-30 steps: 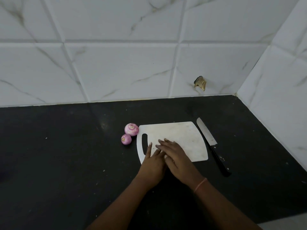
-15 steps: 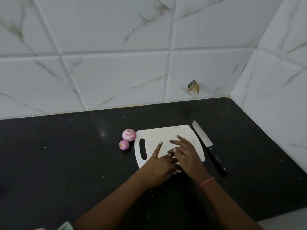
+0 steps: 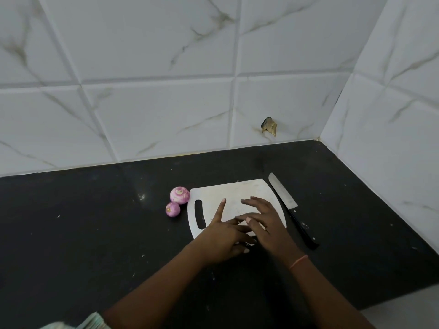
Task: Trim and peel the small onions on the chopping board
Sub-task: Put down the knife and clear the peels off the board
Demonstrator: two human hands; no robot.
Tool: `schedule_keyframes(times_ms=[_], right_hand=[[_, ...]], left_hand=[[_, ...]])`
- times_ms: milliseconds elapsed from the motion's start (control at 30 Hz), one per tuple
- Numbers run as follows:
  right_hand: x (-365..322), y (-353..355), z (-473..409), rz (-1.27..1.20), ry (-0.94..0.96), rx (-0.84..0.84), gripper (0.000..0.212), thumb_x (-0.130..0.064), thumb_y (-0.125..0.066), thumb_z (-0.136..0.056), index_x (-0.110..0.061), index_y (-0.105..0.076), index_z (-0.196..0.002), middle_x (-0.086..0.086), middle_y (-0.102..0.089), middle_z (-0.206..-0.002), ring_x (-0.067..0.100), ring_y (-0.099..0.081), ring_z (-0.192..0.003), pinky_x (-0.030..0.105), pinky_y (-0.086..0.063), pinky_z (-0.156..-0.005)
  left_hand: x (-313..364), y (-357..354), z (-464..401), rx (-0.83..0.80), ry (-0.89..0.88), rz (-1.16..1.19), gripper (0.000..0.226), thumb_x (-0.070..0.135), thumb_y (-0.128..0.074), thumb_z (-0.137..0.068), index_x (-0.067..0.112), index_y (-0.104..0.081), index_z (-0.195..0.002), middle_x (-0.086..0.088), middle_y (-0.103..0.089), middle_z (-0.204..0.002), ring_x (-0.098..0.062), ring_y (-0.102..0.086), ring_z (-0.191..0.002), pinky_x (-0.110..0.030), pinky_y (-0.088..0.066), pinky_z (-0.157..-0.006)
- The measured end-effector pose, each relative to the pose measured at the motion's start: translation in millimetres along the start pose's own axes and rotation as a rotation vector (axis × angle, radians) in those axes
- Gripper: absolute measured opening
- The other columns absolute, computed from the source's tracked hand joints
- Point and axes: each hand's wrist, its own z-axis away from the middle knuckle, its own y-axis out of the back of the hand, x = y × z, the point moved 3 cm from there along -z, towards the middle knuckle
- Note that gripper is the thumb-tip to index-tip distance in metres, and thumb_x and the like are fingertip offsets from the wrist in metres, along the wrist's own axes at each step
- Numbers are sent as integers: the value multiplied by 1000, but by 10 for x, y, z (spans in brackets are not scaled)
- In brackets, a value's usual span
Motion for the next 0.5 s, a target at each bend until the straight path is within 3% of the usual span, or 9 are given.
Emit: schedule_keyframes(times_ms=[67,200,300,400,500], right_hand=[[-20,53,-1,24,-7,54,33,-34,-43,-92,-30,-75,-98,-21,-51,-134,13,-34,-138,33,-32,-110],[-36,56,24,109,52,-8,32,-32,-43,-93,-28,-75,-96,-22,-52,-133,7,-33,-138,31,-32,-110],[-23,114,53,121,11,81,32,-32,-43,-93,-29,-74,-99,-19,-51,-133,9,-36,-136,33,-34,-109],[-96,59,63,147,69,-5,36,-34,-40,-94,-35,-68,-117,-18,-42,-143,8,-30,-139,19,-26,-111],[-22,66,71,190,26,5,34,-35,-39,-94,-32,-72,-103,-20,-46,-138,3,-29,-138,29,-32,-110]], left_hand=[[7,-13,2,-5,-29,-19,31,42,-52,-100,37,-66,-126,17,-51,-149,-16,-17,-154,-59,34,-109],[-39,14,-9,-17,-11,-30,33,51,-50,-98,42,-65,-126,19,-50,-149,-20,-10,-155,-60,34,-108],[-62,21,-18,-40,2,-40,36,57,-48,-96,44,-64,-126,24,-46,-151,-15,-1,-154,-63,33,-107],[-31,28,-21,-69,5,-11,35,55,-52,-96,40,-65,-126,21,-55,-143,-12,-13,-155,-64,30,-109],[6,49,-24,-117,3,36,36,54,-54,-96,39,-65,-127,21,-53,-146,-10,-13,-154,-63,32,-108]])
